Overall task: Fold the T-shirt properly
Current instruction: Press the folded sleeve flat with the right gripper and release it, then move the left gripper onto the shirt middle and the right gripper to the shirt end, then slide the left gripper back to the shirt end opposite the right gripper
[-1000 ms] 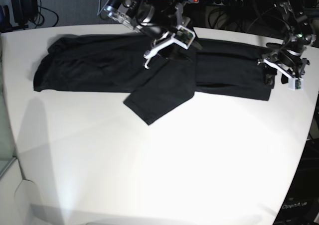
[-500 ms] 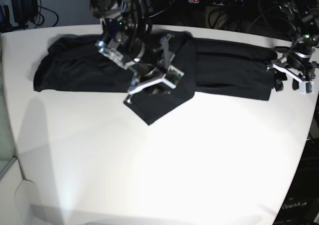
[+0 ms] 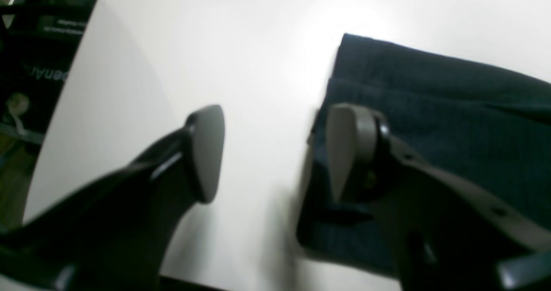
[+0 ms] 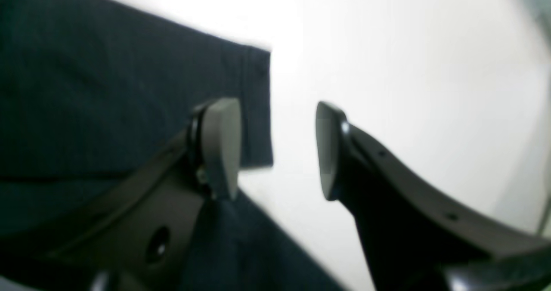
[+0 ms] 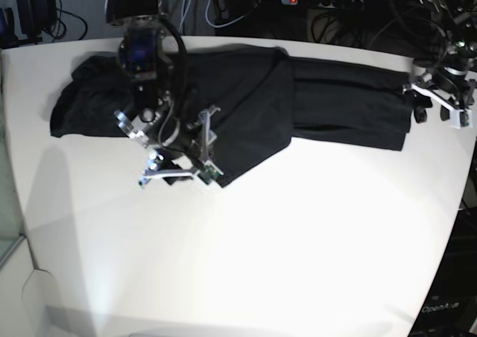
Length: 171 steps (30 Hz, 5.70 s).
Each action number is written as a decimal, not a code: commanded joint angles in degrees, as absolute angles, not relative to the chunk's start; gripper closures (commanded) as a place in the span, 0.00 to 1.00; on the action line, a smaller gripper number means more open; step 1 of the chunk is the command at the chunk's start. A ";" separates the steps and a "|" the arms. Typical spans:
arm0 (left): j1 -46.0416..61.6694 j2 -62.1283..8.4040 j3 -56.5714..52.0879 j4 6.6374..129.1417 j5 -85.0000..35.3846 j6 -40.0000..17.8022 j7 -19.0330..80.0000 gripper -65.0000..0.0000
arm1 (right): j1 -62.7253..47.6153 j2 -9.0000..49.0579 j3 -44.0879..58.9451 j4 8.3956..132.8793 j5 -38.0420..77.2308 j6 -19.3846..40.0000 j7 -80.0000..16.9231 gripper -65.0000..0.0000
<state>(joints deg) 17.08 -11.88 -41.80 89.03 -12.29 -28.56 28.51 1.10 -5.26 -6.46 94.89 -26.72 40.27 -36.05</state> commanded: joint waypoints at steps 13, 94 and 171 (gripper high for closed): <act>17.01 -13.14 -42.15 88.66 -12.79 -33.63 31.96 0.44 | 4.53 -7.08 -2.42 89.71 -26.24 40.00 -34.59 0.55; -14.46 9.00 20.35 66.33 6.11 -24.48 39.87 0.44 | -11.03 -9.00 21.32 112.75 -27.21 40.00 -17.98 0.55; 9.89 0.22 1.80 107.56 -2.07 -14.90 46.11 1.00 | -10.42 -9.00 20.44 112.66 -27.03 40.00 -17.89 0.55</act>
<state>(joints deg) 10.57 -0.01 1.85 106.37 -1.76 -15.07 47.57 -10.85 -9.08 20.45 111.77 -27.64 40.27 -19.00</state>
